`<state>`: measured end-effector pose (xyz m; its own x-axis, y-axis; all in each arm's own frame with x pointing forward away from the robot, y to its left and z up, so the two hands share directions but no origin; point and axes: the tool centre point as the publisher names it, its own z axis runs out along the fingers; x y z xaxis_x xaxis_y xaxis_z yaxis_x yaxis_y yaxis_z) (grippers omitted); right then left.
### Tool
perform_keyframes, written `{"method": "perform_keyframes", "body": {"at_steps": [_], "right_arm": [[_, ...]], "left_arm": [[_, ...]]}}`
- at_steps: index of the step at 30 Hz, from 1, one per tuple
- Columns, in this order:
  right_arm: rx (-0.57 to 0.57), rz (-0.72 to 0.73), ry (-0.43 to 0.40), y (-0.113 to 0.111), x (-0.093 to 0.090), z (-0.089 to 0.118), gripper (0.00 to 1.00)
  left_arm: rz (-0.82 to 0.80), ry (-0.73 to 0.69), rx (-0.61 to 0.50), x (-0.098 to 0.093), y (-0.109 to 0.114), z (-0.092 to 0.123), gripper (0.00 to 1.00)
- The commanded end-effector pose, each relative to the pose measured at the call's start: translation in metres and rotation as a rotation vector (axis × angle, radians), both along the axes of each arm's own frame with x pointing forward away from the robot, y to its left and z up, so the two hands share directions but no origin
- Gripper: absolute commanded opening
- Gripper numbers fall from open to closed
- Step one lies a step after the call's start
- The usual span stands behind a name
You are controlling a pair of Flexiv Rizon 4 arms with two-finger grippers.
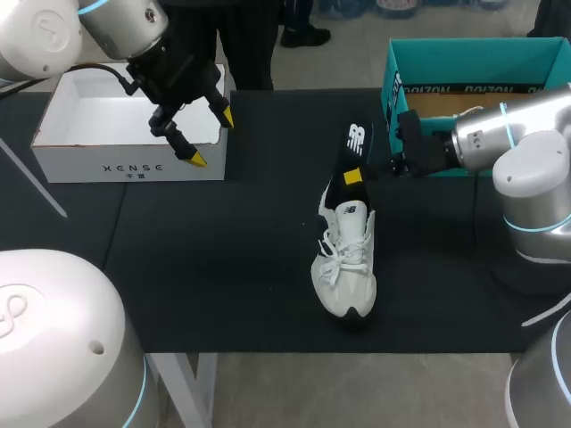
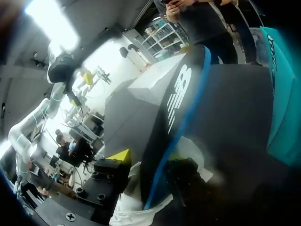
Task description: Take the shoe out of the shoebox, open the shoe tongue, remove and reinsert the insole, then place the shoe into the shoebox
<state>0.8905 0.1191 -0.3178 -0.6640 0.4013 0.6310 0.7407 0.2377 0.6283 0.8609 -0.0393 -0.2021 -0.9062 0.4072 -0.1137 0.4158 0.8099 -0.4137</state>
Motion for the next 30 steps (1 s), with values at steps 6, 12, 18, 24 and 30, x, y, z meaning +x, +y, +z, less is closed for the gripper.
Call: {"method": "perform_keyframes", "body": {"at_steps": [6,12,18,24,30], "right_arm": [[-0.001,-0.017,0.0,-0.005,0.003,-0.003,0.0],[-0.006,-0.011,0.004,-0.002,0.0,-0.012,0.0],[-0.005,-0.01,0.022,-0.001,-0.007,-0.024,0.0],[-0.007,0.002,0.049,-0.002,-0.02,-0.032,0.0],[-0.007,0.015,0.076,0.001,-0.032,-0.039,0.0]], "left_arm": [[0.0,0.0,0.004,0.0,0.0,0.0,1.0],[0.0,0.0,0.004,0.0,0.0,0.0,1.0],[0.0,0.0,0.004,0.0,0.0,0.0,1.0],[0.0,0.0,0.004,0.0,0.0,0.0,1.0],[0.0,0.0,0.004,0.0,0.0,0.0,1.0]]}}
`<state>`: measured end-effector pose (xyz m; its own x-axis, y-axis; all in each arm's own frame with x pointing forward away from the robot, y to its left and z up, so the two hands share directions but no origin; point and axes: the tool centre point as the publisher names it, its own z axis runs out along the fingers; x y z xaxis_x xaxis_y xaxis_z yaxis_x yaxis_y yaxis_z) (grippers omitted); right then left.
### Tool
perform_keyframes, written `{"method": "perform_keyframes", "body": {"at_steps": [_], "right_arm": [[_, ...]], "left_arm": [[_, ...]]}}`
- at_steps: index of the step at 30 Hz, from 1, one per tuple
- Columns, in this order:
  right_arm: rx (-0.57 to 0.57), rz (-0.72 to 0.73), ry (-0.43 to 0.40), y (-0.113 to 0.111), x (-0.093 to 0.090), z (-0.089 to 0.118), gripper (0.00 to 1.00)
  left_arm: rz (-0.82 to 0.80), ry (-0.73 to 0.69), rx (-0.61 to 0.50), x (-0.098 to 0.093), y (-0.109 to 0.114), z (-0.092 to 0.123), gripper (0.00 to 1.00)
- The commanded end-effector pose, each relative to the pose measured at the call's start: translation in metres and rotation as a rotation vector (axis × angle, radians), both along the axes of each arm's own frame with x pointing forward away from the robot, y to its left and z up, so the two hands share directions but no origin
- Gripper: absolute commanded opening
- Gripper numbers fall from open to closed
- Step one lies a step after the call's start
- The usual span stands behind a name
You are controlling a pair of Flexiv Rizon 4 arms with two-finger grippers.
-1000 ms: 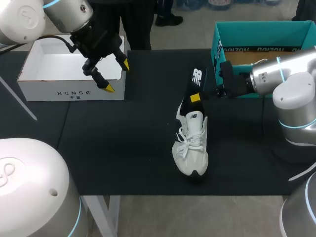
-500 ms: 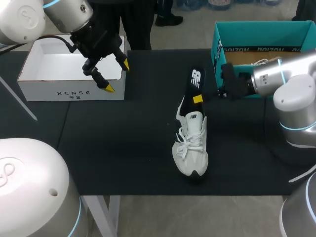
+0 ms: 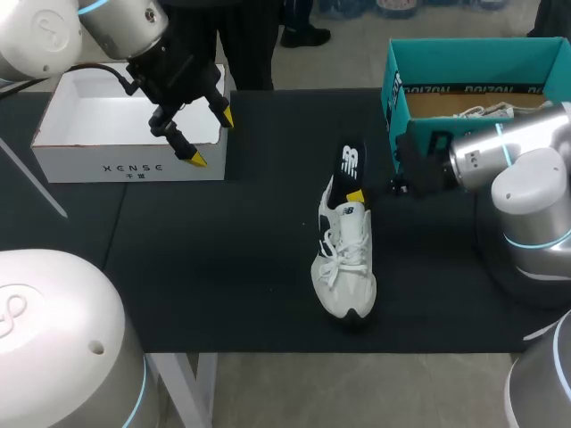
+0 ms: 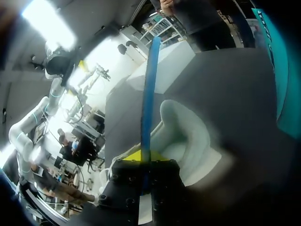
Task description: Take the shoe out of the shoebox, open the shoe tongue, remove and reinsert the insole, then place the shoe into the shoebox
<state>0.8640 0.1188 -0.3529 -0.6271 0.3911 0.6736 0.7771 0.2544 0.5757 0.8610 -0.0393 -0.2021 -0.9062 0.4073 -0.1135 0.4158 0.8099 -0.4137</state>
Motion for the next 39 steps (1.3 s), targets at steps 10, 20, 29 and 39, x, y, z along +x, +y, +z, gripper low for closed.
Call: {"method": "perform_keyframes", "body": {"at_steps": [10,20,29,39], "right_arm": [[-0.006,-0.017,0.006,0.005,0.001,-0.002,0.46],[-0.024,-0.025,-0.045,-0.001,0.021,0.014,0.43],[-0.031,-0.048,-0.064,-0.008,0.028,0.016,0.0],[-0.031,-0.035,-0.044,-0.004,0.022,0.007,0.0]], "left_arm": [[0.0,0.0,0.004,0.0,0.0,0.0,1.0],[0.0,0.0,0.004,0.0,0.0,0.0,1.0],[0.0,0.0,0.004,0.0,0.0,0.0,1.0],[0.0,0.0,0.004,0.0,0.0,0.0,1.0]]}}
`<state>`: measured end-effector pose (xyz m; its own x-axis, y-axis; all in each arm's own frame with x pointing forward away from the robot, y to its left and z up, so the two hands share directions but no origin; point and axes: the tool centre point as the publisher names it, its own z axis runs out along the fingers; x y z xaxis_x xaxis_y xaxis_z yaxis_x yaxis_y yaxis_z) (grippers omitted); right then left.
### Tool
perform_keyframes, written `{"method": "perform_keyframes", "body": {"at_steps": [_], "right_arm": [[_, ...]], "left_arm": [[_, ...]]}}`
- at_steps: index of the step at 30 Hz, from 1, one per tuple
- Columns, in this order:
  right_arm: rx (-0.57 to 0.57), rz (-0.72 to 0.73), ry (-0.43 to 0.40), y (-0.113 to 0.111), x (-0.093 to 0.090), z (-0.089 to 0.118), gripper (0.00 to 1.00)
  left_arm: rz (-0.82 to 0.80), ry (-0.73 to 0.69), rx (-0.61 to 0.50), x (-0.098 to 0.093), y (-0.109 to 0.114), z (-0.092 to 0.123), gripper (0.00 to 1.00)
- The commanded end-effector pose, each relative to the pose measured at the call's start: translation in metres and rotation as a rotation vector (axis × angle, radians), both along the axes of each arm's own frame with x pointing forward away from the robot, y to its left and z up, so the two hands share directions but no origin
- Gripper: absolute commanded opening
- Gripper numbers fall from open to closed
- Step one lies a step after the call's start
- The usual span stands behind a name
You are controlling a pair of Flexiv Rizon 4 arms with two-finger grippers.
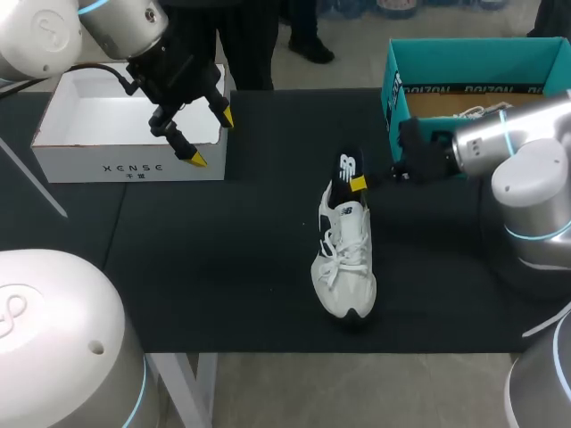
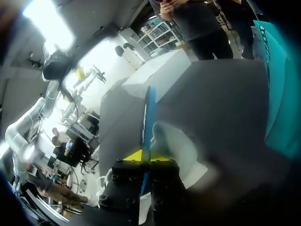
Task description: Take the shoe out of the shoebox, open the shoe tongue, remove and reinsert the insole, then place the shoe into the shoebox
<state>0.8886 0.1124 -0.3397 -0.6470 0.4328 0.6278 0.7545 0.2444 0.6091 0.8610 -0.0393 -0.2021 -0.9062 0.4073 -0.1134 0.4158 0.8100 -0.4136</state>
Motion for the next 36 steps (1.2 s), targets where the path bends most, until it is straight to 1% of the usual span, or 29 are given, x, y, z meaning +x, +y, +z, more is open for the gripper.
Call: {"method": "perform_keyframes", "body": {"at_steps": [1,10,17,18,19,20,22,23,28,33,35,36], "right_arm": [[-0.003,0.002,0.014,0.003,-0.005,-0.008,0.0],[0.002,0.004,0.072,0.007,-0.028,-0.03,0.0],[-0.007,-0.004,0.095,0.009,-0.036,-0.039,0.0],[-0.006,-0.008,0.098,0.009,-0.036,-0.039,0.04],[-0.005,-0.012,0.096,0.009,-0.035,-0.038,0.29],[-0.003,-0.016,0.091,0.01,-0.034,-0.035,0.37],[-0.003,-0.018,0.079,0.01,-0.03,-0.03,0.47],[-0.003,-0.017,0.071,0.01,-0.028,-0.027,0.51],[-0.004,-0.016,0.039,0.009,-0.017,-0.015,0.49],[-0.011,-0.018,0.023,0.008,-0.008,-0.011,0.45],[-0.014,-0.02,0.019,0.007,-0.006,-0.011,0.38],[-0.015,-0.02,0.017,0.007,-0.005,-0.011,0.31]], "left_arm": [[0.0,0.0,0.004,0.0,0.0,0.0,1.0],[0.0,0.0,0.004,0.0,0.0,0.0,1.0],[0.0,0.0,0.004,0.0,0.0,0.0,1.0],[0.0,0.0,0.004,0.0,0.0,0.0,1.0],[0.0,0.0,0.004,0.0,0.0,0.0,1.0],[0.0,0.0,0.004,0.0,0.0,0.0,1.0],[0.0,0.0,0.004,0.0,0.0,0.0,1.0],[0.0,0.0,0.004,0.0,0.0,0.0,1.0],[0.0,0.0,0.004,0.0,0.0,0.0,1.0],[0.0,0.0,0.004,0.0,0.0,0.0,1.0],[0.0,0.0,0.004,0.0,0.0,0.0,1.0],[0.0,0.0,0.004,0.0,0.0,0.0,1.0]]}}
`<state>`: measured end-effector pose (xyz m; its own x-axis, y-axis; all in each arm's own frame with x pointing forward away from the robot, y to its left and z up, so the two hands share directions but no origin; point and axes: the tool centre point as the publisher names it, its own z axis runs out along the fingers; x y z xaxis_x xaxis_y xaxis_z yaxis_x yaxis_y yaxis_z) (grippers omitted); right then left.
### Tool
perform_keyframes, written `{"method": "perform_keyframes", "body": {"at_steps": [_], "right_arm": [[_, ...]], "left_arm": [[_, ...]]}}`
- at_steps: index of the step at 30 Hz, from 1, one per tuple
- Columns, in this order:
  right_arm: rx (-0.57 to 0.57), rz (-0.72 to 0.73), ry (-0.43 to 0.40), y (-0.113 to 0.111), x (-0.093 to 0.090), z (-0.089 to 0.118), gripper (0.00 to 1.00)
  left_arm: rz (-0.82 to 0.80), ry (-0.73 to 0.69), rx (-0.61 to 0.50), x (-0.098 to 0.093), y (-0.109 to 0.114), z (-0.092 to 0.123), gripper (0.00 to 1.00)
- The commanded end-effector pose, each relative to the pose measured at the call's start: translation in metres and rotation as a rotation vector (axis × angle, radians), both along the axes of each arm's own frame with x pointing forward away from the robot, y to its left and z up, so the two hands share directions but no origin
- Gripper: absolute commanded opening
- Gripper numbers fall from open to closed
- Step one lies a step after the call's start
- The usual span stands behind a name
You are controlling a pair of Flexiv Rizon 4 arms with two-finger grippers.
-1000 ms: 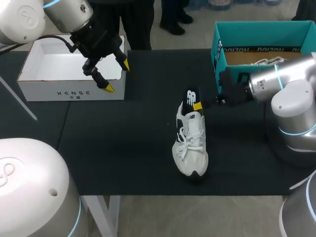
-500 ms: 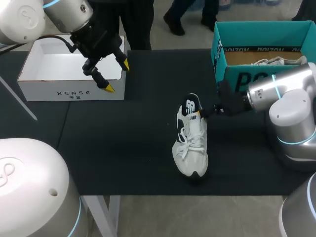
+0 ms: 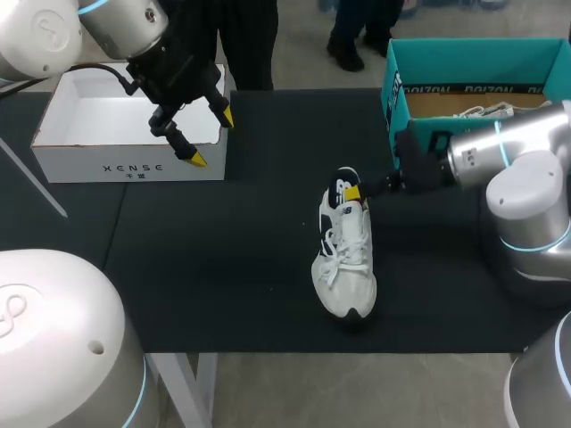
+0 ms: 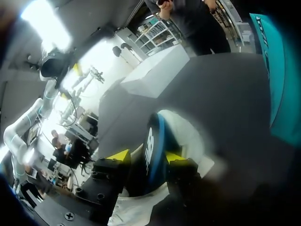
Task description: Take the shoe out of the shoebox, open the shoe tongue, remove and reinsert the insole, then place the shoe into the shoebox
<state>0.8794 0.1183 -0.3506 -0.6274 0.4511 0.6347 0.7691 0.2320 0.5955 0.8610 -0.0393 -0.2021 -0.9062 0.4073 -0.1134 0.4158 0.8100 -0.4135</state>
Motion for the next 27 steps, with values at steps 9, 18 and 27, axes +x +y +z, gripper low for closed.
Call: {"method": "perform_keyframes", "body": {"at_steps": [9,18,27], "right_arm": [[-0.009,0.0,-0.004,0.0,0.009,-0.002,0.0],[-0.008,-0.001,0.014,0.001,-0.004,-0.008,0.0],[-0.003,0.003,0.062,0.005,-0.024,-0.026,0.0]], "left_arm": [[0.0,0.0,0.003,0.0,0.0,0.0,1.0],[0.0,0.0,0.003,0.0,0.0,0.0,1.0],[0.0,0.0,0.003,0.0,0.0,0.0,1.0]]}}
